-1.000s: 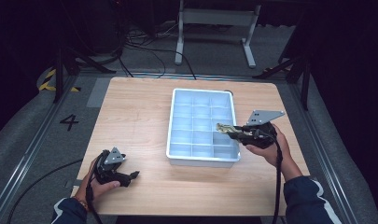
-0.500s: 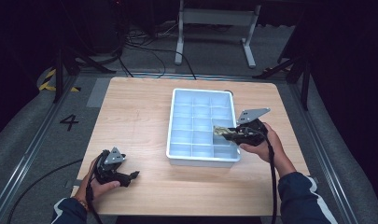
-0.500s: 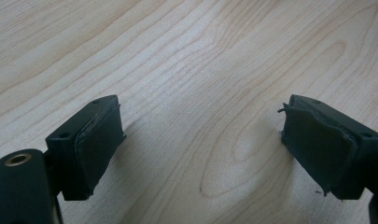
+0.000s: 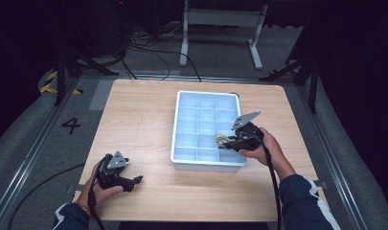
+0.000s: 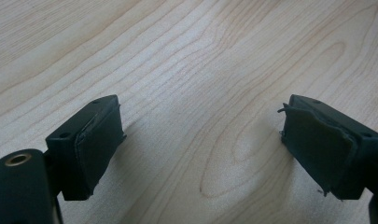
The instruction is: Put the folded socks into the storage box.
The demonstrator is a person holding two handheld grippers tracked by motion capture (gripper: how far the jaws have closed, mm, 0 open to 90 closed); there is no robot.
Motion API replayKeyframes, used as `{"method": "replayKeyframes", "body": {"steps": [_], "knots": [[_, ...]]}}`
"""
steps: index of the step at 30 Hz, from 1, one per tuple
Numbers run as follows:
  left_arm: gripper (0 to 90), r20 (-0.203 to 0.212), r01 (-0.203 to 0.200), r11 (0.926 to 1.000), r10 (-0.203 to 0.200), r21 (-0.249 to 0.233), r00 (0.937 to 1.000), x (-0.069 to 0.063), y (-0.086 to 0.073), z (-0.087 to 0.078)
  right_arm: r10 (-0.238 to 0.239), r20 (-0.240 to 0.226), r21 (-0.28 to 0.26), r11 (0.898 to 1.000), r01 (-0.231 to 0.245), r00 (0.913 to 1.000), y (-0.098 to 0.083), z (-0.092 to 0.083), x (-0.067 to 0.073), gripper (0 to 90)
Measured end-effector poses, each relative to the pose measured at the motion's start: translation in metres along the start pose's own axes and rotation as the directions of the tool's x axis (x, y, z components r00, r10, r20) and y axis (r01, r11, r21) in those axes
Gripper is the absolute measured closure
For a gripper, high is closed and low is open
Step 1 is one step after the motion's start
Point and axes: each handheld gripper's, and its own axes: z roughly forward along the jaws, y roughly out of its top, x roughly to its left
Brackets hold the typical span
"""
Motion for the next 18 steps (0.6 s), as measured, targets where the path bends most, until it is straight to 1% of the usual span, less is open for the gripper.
{"method": "replayKeyframes", "body": {"steps": [3, 4, 5, 9, 14, 17, 18], "knots": [[12.6, 0.000, -0.001, 1.0000, 0.001, 0.000, 1.0000, 0.000, 0.000, 0.000, 0.017, -0.001, 0.034, 0.999, -0.017, 0.9999, 0.002, 0.006, -0.002, 73.6], [12.6, 0.000, -0.001, 1.0000, 0.001, 0.000, 1.0000, 0.000, 0.000, 0.000, 0.015, 0.011, 0.044, 0.999, -0.016, 0.9998, 0.003, 0.007, -0.002, 73.6], [12.6, 0.000, 0.000, 1.0000, 0.000, 0.000, 1.0000, 0.000, 0.000, 0.000, 0.015, 0.011, 0.044, 0.999, -0.016, 0.9998, 0.003, 0.007, -0.002, 73.6], [12.6, 0.000, -0.001, 1.0000, 0.001, 0.000, 1.0000, 0.000, 0.000, 0.000, 0.034, 0.014, 0.086, 0.996, -0.035, 0.9993, 0.007, 0.011, -0.003, 73.4], [12.7, -0.002, 0.000, 1.0000, 0.000, 0.001, 1.0000, 0.000, 0.000, 0.000, 0.083, 0.000, 0.131, 0.988, -0.082, 0.9965, 0.011, 0.015, -0.009, 73.4], [12.7, -0.002, 0.000, 1.0000, 0.000, 0.001, 1.0000, 0.000, 0.000, 0.000, 0.093, -0.017, 0.169, 0.982, -0.088, 0.9956, 0.014, 0.019, -0.011, 73.5], [12.7, -0.002, 0.000, 1.0000, 0.000, 0.001, 1.0000, 0.000, 0.000, 0.000, 0.091, -0.007, 0.178, 0.980, -0.088, 0.9958, 0.015, 0.020, -0.011, 73.5]]}}
